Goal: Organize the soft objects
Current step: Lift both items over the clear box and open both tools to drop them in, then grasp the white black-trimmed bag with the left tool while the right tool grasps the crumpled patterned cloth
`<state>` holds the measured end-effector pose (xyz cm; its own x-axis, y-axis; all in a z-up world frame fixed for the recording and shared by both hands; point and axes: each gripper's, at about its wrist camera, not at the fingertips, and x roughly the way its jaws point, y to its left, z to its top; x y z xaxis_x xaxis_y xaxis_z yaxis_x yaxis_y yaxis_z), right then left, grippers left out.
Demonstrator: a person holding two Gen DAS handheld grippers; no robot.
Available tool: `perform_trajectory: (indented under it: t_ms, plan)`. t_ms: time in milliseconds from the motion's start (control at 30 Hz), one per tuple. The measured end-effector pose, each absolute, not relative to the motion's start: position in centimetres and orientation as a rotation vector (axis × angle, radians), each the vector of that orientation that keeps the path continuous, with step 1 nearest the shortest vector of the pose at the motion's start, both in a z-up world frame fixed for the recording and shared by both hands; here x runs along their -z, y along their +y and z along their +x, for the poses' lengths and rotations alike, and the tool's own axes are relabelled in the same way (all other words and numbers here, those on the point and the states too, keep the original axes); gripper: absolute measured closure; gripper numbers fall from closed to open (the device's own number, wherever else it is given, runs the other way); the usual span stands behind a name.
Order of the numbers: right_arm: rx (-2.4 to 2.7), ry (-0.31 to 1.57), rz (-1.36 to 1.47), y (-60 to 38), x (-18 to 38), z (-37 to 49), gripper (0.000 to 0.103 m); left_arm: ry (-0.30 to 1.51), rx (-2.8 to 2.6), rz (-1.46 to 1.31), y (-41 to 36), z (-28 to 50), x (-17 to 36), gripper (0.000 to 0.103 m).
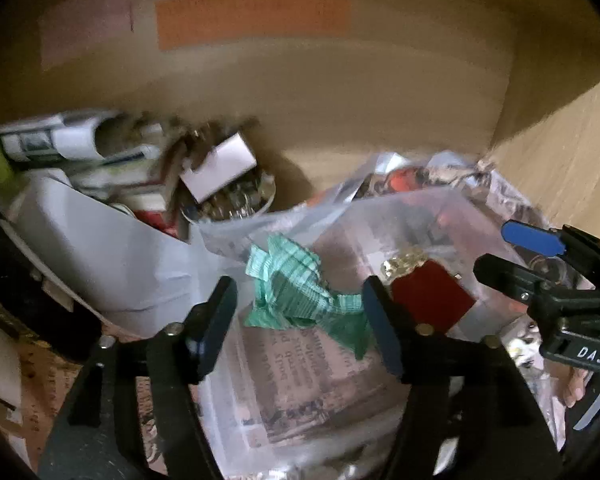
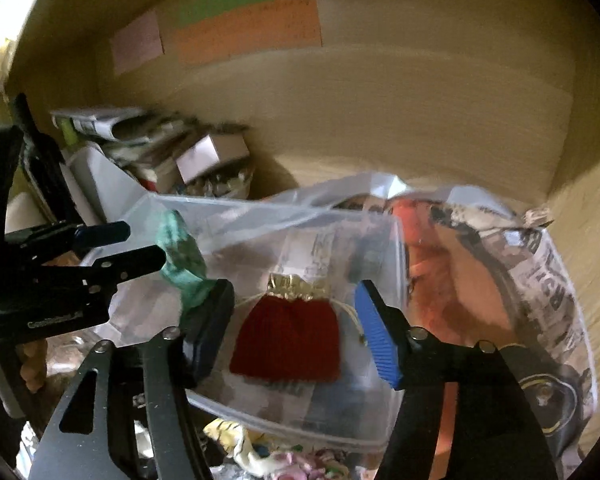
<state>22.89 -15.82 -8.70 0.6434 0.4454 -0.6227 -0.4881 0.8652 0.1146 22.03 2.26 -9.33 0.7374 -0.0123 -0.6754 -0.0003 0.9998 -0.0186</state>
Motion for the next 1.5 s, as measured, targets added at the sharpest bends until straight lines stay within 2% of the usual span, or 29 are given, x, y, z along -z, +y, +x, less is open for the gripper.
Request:
perform_trajectory:
  t_ms: [100, 233, 300, 433, 867, 1033, 1200, 1333, 1400, 1433, 1467, 1500]
  plan:
    - [-0.513, 0.619, -0.062, -16.6, 7.1, 21.2, 0.028, 0.676, 0.01, -0.008, 2.0, 20.0, 7.7, 0.026]
    - [-0.507, 0.56, -0.061, -17.6, 5.7, 19.3, 0.026, 0.593, 0.032, -0.006, 1.4, 16.8, 5.7, 0.015]
    - [-0.507, 0.541, -0.053, -18.1, 5.3, 18.3, 0.022, 0.573, 0.039, -0.009, 1.2, 15.8, 5.4, 0.01]
    - [-0.492, 0.523, -0.055, -19.0, 5.5, 16.7, 0.02, 0.563, 0.065, -0.007, 0.7, 13.6, 5.6, 0.009]
    - [-0.475, 0.627, 0.003, -21.2, 9.6, 14.5, 0.02, 0.666, 0.137, -0.039, -1.3, 11.0, 10.5, 0.01]
    - [-0.484, 0.674, 0.012, -21.1, 11.4, 14.8, 0.021, 0.706, 0.172, -0.039, -2.2, 11.2, 12.0, 0.031]
    - [-0.512, 0.703, 0.013, -20.6, 12.2, 15.4, 0.034, 0.751, 0.191, -0.048, -2.7, 12.1, 13.2, 0.041]
    - [-0.527, 0.719, 0.008, -19.9, 12.9, 16.0, 0.043, 0.769, 0.213, -0.043, -2.9, 12.8, 13.9, 0.042]
    - [-0.533, 0.73, 0.008, -19.7, 13.1, 16.3, 0.055, 0.767, 0.216, -0.037, -2.9, 13.0, 13.9, 0.042]
    - [-0.536, 0.738, 0.005, -19.5, 13.3, 16.4, 0.058, 0.763, 0.222, -0.035, -3.0, 13.0, 13.9, 0.047]
    - [-0.538, 0.738, 0.003, -19.4, 13.4, 16.4, 0.068, 0.762, 0.224, -0.035, -3.0, 13.1, 13.9, 0.052]
    - [-0.537, 0.738, -0.001, -19.3, 13.5, 16.4, 0.078, 0.765, 0.224, -0.035, -2.9, 13.1, 13.9, 0.062]
